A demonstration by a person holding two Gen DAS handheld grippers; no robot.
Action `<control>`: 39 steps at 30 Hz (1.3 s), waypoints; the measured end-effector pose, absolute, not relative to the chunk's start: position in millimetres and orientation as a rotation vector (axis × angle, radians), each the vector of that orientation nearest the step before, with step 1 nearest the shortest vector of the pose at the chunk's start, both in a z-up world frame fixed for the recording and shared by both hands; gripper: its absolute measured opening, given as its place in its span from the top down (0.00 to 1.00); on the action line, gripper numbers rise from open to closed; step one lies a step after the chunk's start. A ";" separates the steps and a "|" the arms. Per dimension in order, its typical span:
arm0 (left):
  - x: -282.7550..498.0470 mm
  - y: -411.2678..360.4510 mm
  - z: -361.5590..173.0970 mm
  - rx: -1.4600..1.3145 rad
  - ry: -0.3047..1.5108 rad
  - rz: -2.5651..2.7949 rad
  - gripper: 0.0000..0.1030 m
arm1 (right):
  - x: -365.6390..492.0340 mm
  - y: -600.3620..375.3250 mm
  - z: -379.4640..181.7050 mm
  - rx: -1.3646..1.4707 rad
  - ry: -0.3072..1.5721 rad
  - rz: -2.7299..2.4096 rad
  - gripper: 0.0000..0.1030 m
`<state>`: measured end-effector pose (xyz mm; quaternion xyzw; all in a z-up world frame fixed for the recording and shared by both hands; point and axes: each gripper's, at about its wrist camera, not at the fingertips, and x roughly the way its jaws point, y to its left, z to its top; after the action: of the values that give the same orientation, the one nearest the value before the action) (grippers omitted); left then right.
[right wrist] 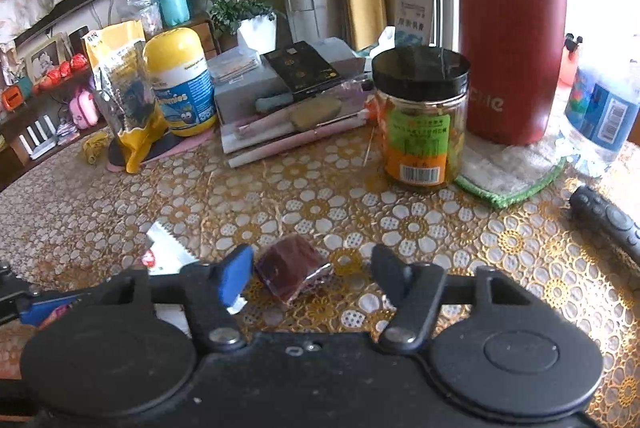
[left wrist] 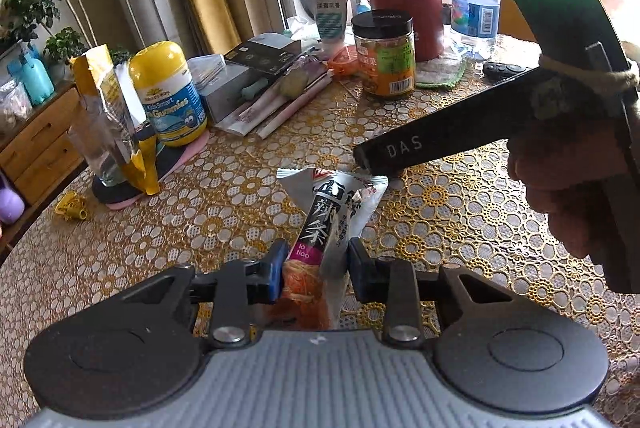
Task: Organize snacks
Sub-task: 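Grasp the white bag with the left gripper while the right grasps the brown chocolate, then carry the white bag and chocolate over the box and open both grippers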
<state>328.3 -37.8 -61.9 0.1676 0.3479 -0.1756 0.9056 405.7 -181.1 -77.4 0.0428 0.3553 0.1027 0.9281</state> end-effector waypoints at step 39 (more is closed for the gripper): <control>78.2 33.9 27.5 -0.084 0.534 -0.018 0.72 | 188.3 -189.3 0.4 0.155 0.564 0.382 0.61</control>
<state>78.2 33.9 27.5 -0.0416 0.2638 -0.0087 0.9636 188.3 -189.3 0.4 0.0761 0.2763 0.1871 0.9396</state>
